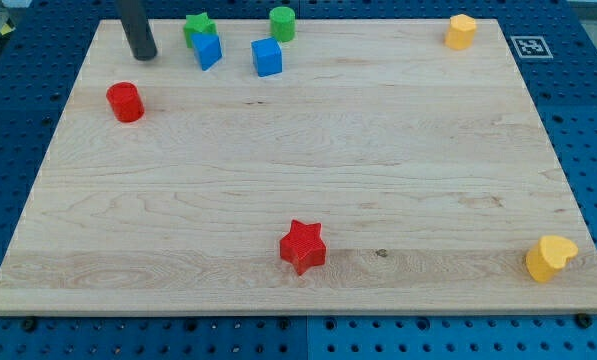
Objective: Push the green circle closer to the blue triangle
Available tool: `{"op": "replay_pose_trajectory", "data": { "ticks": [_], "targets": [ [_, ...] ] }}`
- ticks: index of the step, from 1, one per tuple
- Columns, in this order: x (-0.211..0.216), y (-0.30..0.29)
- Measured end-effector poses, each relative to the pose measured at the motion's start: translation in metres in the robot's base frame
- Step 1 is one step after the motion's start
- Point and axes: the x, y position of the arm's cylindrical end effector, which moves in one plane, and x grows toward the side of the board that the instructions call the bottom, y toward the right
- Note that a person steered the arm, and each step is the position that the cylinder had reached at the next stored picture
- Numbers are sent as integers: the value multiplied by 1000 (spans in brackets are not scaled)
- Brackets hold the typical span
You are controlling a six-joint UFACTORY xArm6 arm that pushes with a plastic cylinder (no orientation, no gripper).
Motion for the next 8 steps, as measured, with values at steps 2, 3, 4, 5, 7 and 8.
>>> {"op": "replay_pose_trajectory", "data": {
  "ticks": [2,3,4,5,7,8],
  "targets": [
    [61,144],
    [61,241],
    [22,287],
    [-41,279],
    [-90,252],
    [-90,210]
  ]
}}
